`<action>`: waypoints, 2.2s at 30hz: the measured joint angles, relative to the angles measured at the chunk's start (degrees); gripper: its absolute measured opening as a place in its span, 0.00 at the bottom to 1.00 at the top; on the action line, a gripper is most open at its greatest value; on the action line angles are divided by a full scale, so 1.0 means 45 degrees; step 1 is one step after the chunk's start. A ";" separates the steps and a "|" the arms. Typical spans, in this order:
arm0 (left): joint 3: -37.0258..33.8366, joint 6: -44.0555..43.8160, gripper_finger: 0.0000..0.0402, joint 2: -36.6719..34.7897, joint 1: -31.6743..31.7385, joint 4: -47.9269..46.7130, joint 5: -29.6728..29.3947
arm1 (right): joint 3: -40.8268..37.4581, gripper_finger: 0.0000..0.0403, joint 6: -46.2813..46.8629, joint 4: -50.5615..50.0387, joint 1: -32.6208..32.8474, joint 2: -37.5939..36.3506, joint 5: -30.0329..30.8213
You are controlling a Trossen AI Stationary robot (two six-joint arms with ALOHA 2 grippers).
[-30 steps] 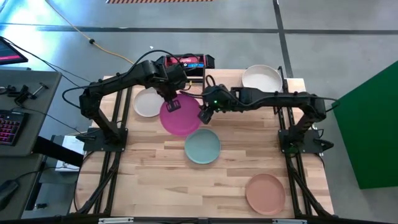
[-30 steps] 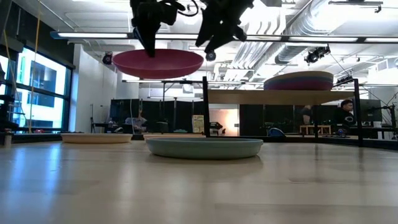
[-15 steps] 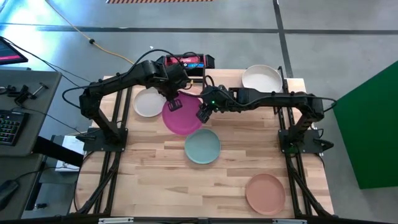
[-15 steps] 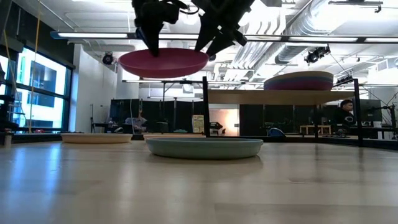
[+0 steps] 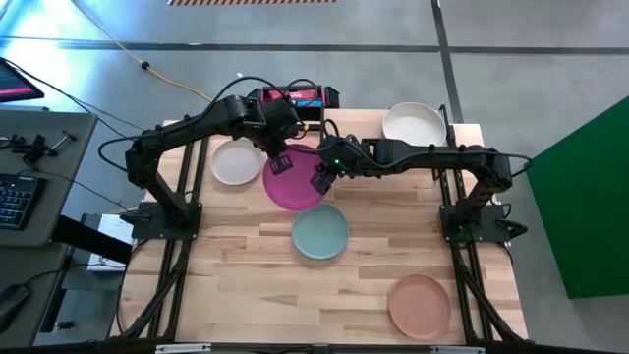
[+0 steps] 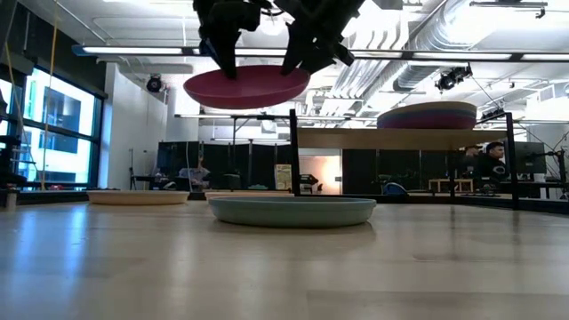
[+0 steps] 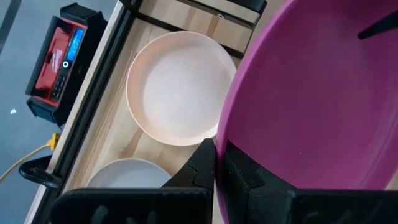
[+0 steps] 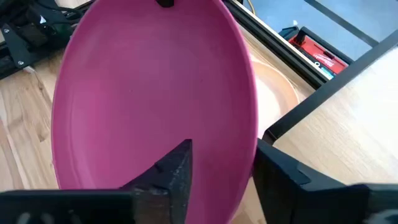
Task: Place and stack plates onto a shelf
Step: Stack the pink plate on the light gray plate on the shelf
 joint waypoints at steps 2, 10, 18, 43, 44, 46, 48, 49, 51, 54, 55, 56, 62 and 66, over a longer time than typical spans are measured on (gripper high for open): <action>0.0000 -0.0006 0.00 0.0000 0.0000 0.0008 -0.0004 | 0.0000 0.30 0.0147 -0.0027 -0.0052 0.0000 -0.0057; 0.0000 0.0040 0.00 0.0000 0.0000 0.0156 0.0000 | -0.0009 0.05 0.0561 -0.0119 -0.0170 -0.0005 -0.0296; -0.0005 0.0051 0.00 0.0005 -0.0012 0.0419 -0.0016 | -0.0010 0.01 0.1197 -0.0431 -0.0237 -0.0028 -0.0254; 0.0000 0.0117 0.20 0.0011 0.0034 0.0665 0.0521 | -0.0010 0.00 0.4171 -0.0985 -0.0170 -0.0019 -0.0145; 0.0000 0.0132 0.21 0.0011 0.0034 0.0665 0.0533 | -0.0010 0.00 0.4268 -0.1148 -0.0170 -0.0019 -0.0092; 0.0000 0.0206 0.24 0.0010 0.0034 0.0661 0.0533 | -0.0010 0.00 0.4402 -0.1493 -0.0175 -0.0019 0.0013; 0.0006 0.0209 0.26 0.0010 0.0034 0.0654 0.0531 | -0.0010 0.00 0.4483 -0.1838 -0.0180 -0.0023 0.0044; 0.0010 0.0214 0.27 0.0009 0.0034 0.0635 0.0536 | -0.0010 0.00 0.4530 -0.2024 -0.0180 -0.0049 0.0044; 0.0010 0.0223 0.28 -0.0075 0.0034 0.0564 0.0540 | -0.0010 0.00 0.4697 -0.2233 -0.0180 -0.0134 0.0049; 0.0015 0.0228 0.29 -0.0266 0.0034 0.0563 0.0545 | -0.0010 0.00 0.4806 -0.2601 -0.0185 -0.0457 0.0076; 0.0015 0.0228 0.29 -0.0348 0.0034 0.0563 0.0548 | -0.0010 0.00 0.4819 -0.2711 -0.0211 -0.0590 0.0085; 0.0015 0.0228 0.29 -0.0429 0.0034 0.0559 0.0550 | -0.0010 0.00 0.4826 -0.2845 -0.0228 -0.0675 0.0092; 0.0019 0.0228 0.29 -0.1141 0.0073 0.0560 0.0566 | -0.0010 0.00 0.5127 -0.4156 -0.0372 -0.1740 0.0525; 0.0019 0.0228 0.29 -0.1444 0.0078 0.0563 0.0565 | -0.0010 0.00 0.5122 -0.4565 -0.0726 -0.2537 0.0695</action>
